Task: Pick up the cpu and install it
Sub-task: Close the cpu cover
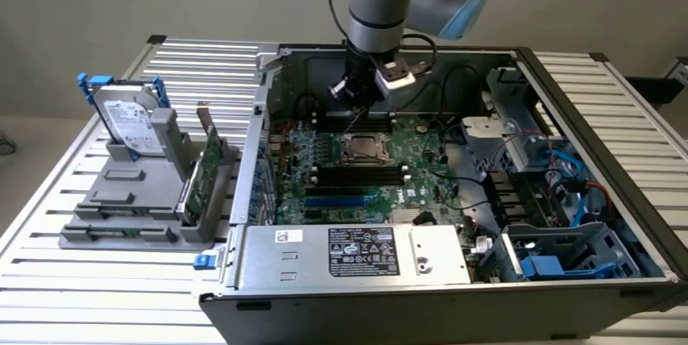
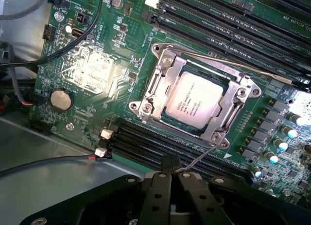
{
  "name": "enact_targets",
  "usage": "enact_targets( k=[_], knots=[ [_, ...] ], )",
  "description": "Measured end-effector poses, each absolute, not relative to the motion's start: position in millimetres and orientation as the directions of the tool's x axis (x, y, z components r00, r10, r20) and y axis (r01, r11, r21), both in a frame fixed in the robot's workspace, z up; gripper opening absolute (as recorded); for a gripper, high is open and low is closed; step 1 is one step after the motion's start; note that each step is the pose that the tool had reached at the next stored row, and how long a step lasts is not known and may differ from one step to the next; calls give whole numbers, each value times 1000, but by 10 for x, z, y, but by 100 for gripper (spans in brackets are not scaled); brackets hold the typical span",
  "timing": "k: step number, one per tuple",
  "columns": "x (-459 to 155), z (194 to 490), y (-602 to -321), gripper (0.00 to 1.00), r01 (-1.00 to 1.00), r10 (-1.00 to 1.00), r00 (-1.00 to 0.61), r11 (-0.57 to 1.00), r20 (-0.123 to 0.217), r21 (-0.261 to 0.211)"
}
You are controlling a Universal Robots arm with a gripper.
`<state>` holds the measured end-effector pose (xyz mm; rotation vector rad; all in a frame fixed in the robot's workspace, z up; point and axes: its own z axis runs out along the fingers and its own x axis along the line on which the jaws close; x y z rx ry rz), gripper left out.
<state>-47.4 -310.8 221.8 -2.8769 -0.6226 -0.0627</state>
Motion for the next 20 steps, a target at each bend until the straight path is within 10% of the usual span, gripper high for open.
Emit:
enact_targets(
  k=[20],
  knots=[
    [-605, 2256, -3115, 11, 360, 347, 933, -908, 96, -214]
  ],
)
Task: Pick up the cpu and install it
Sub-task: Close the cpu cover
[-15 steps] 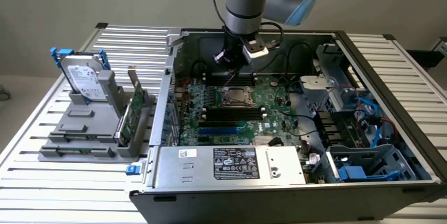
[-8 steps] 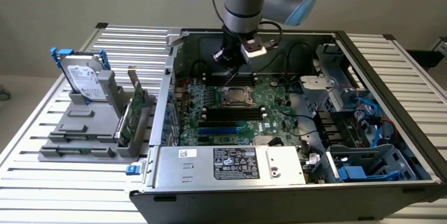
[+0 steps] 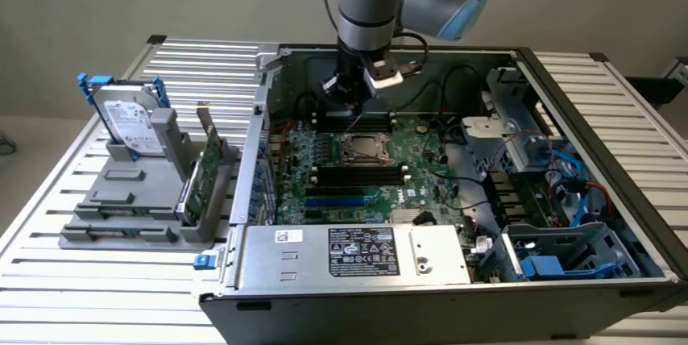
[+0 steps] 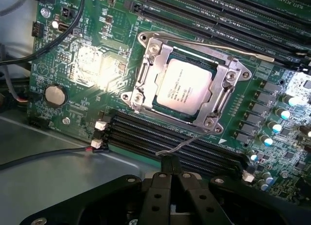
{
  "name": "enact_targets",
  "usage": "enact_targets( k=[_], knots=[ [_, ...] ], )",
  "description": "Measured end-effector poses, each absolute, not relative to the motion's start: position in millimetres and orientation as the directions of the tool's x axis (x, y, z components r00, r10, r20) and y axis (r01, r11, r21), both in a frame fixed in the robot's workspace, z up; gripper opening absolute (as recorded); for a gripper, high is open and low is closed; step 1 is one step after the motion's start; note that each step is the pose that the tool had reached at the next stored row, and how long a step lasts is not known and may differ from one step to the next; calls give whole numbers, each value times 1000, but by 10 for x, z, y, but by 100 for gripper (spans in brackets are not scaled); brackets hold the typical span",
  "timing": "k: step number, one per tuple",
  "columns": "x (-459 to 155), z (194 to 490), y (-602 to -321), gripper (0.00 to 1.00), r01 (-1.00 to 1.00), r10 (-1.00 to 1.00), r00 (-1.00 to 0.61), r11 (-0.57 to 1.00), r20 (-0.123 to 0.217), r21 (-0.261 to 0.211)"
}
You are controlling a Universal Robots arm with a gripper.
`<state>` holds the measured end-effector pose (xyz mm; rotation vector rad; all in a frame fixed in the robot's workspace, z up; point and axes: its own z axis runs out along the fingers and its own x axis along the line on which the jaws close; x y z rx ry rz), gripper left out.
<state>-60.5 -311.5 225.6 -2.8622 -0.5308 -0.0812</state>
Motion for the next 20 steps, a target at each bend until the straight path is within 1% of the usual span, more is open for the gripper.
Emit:
enact_targets(
  k=[8, 20],
  knots=[
    [-688, 2257, -3161, 11, 350, 337, 937, -912, 96, -214],
    [-769, 2256, -3322, 11, 346, 333, 938, -914, 96, -214]
  ],
)
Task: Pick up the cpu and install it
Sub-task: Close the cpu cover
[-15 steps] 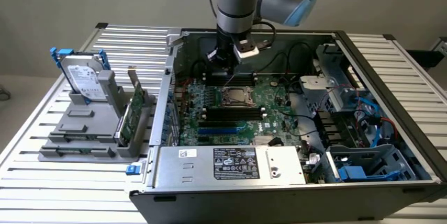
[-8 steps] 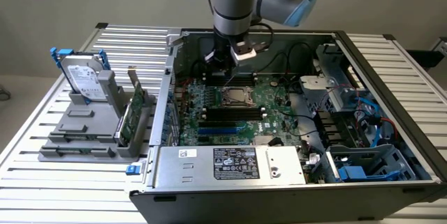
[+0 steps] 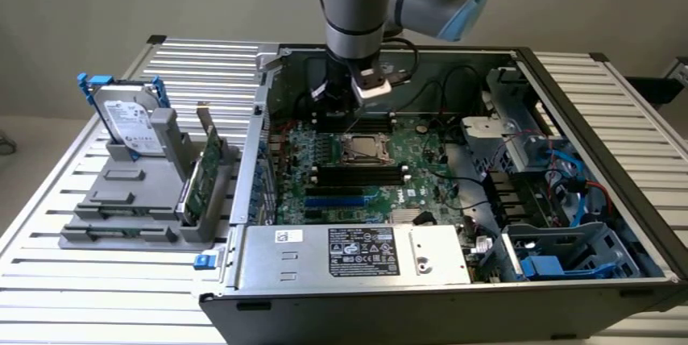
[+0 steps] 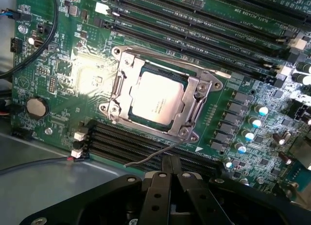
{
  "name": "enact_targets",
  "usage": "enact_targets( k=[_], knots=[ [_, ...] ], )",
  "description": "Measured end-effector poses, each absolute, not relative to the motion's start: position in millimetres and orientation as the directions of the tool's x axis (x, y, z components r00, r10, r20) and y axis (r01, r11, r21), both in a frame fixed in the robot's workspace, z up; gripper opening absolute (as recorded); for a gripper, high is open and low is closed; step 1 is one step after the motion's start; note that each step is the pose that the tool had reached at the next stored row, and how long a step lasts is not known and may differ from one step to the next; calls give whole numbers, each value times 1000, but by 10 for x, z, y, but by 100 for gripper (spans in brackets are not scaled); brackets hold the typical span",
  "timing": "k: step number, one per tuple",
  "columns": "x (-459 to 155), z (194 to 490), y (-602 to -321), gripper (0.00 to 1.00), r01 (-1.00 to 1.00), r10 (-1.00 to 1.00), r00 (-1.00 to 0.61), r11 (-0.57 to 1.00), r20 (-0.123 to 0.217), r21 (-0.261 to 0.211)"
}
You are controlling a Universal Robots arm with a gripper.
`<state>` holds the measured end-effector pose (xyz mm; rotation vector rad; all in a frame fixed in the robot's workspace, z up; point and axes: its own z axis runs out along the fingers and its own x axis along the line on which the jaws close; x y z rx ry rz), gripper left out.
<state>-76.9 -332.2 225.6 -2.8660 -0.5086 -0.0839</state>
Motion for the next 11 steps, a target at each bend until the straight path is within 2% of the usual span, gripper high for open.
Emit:
enact_targets(
  k=[11],
  knots=[
    [-806, 2257, -3436, 11, 338, 324, 941, -917, 96, -214]
  ],
)
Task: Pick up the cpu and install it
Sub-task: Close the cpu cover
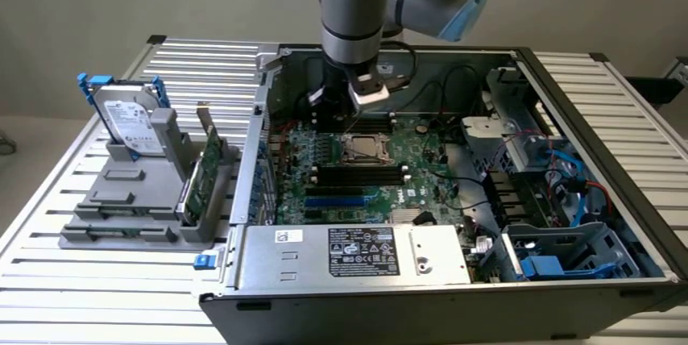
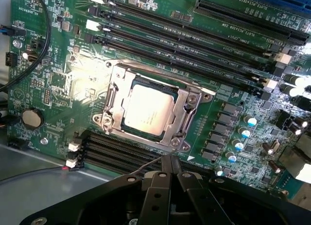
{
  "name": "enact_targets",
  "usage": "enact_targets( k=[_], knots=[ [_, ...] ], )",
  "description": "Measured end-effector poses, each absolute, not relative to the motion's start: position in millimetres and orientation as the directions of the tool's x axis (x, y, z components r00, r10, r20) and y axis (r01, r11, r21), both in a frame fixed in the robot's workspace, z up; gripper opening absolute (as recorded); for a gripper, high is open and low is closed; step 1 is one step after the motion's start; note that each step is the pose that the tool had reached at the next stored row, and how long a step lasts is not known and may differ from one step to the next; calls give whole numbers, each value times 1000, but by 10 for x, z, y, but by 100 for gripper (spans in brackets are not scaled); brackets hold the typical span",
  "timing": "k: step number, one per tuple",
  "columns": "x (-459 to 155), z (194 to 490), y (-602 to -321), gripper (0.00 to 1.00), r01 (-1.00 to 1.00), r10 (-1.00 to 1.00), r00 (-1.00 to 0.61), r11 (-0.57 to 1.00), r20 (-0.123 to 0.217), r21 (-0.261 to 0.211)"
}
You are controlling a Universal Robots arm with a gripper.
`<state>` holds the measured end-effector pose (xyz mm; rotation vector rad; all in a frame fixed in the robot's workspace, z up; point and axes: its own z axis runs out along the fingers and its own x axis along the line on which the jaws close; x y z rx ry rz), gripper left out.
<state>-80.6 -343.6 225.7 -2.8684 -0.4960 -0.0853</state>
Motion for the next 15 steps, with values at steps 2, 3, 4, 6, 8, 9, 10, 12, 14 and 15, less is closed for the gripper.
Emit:
enact_targets(
  k=[2, 3, 4, 6, 8, 9, 10, 12, 14, 15],
  knots=[
    [-812, 2259, -3447, 11, 337, 323, 941, -917, 96, -214],
    [-815, 2261, -3454, 11, 336, 323, 942, -917, 96, -214],
    [-818, 2263, -3462, 11, 335, 322, 942, -917, 96, -214],
    [-823, 2272, -3478, 11, 334, 321, 942, -918, 96, -214],
    [-827, 2284, -3497, 11, 332, 319, 943, -919, 96, -214],
    [-829, 2291, -3506, 11, 332, 318, 943, -919, 96, -214],
    [-830, 2298, -3517, 11, 331, 317, 944, -919, 96, -214],
    [-833, 2319, -3551, 11, 327, 313, 945, -921, 96, -214],
    [-835, 2373, -3611, 11, 315, 301, 949, -925, 95, -214],
    [-837, 2401, -3627, 11, 310, 296, 951, -926, 95, -214]
  ],
)
